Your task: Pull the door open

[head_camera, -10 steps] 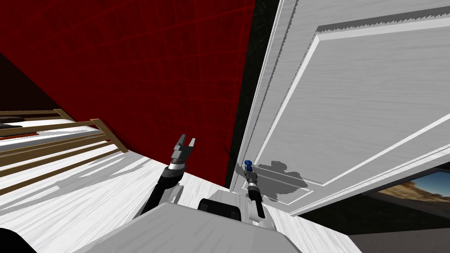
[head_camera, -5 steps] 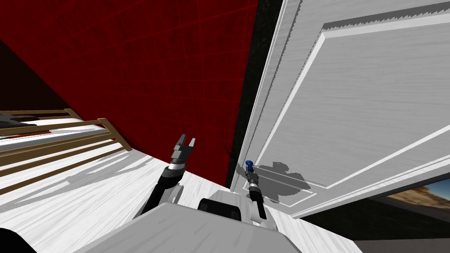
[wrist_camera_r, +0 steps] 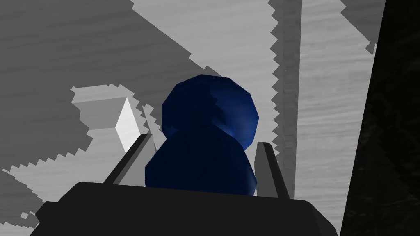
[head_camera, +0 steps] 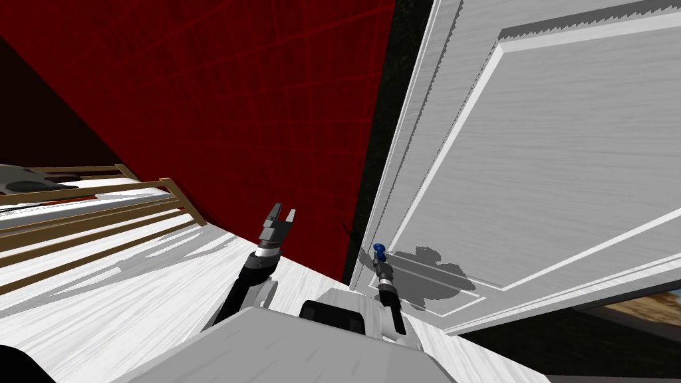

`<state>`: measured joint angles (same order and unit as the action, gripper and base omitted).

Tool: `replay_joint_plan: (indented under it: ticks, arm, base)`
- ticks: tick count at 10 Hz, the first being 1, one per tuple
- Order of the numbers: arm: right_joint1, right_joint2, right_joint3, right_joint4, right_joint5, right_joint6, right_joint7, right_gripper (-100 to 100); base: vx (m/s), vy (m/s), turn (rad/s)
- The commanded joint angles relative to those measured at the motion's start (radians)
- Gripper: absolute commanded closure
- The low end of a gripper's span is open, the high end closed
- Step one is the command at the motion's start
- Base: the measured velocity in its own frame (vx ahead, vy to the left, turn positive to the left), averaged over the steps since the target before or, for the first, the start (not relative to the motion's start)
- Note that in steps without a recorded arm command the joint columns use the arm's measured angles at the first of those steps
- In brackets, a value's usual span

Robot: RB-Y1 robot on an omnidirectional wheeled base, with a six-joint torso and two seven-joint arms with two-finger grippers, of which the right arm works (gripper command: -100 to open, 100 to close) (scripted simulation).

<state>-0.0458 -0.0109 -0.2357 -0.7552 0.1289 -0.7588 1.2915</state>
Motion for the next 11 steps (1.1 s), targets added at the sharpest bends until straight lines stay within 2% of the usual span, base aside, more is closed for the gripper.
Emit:
replay_joint_plan:
  ticks: [1, 2, 5, 6, 11]
  arm:
    - [0.003, -0.013, -0.002, -0.005, -0.013, 0.002, -0.05, 100]
    - [0.003, -0.013, -0.002, -0.005, -0.013, 0.002, -0.058, 100]
    - [0.006, -0.027, 0.001, -0.002, -0.033, 0.0, -0.145, 100]
    - [0.006, -0.027, 0.001, -0.002, -0.033, 0.0, -0.151, 100]
    - [0.009, -0.047, 0.007, 0.003, -0.065, -0.003, -0.285, 100]
  base:
    - [-0.016, 0.01, 0.057]
    - [-0.014, 0.008, 0.019]
    - [-0.013, 0.008, 0.048]
    - [-0.01, 0.004, 0.019]
    - [-0.016, 0.009, 0.049]
